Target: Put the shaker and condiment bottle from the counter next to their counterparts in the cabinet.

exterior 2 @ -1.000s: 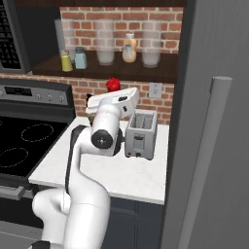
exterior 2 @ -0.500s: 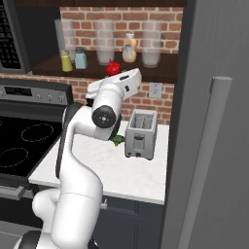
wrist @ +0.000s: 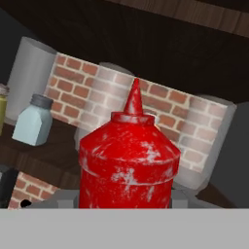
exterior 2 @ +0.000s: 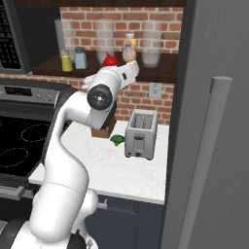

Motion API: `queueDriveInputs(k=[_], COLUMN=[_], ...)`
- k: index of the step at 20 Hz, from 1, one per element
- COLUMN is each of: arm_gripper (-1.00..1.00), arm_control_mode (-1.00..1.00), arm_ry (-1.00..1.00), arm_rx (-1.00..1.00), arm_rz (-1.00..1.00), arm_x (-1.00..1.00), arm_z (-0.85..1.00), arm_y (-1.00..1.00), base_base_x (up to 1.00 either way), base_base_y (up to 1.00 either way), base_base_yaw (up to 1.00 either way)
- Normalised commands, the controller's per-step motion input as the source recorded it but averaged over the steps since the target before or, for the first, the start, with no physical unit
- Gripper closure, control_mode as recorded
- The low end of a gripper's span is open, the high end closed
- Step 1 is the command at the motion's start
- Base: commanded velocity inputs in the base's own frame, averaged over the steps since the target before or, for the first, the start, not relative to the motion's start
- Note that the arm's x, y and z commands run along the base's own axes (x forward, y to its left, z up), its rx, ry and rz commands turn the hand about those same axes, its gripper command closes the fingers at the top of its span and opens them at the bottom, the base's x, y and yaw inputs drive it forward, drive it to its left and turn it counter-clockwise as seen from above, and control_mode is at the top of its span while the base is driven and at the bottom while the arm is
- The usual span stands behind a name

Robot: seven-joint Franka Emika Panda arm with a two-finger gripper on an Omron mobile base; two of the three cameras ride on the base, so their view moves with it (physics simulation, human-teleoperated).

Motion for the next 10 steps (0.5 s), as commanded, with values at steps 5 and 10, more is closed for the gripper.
queueDriveInputs(k=[5, 10], arm_gripper=[1.00, 1.00], arm_control_mode=[-1.00, -1.00], arm_ry=[0.09, 0.05], arm_rx=[0.00, 0.00], arm_rz=[0.00, 0.00], arm_x=[0.00, 0.00], arm_z=[0.08, 0.10], arm_y=[0.08, 0.00], base_base_x=[0.00, 0.00], base_base_y=[0.00, 0.00], base_base_yaw=[0.00, 0.00])
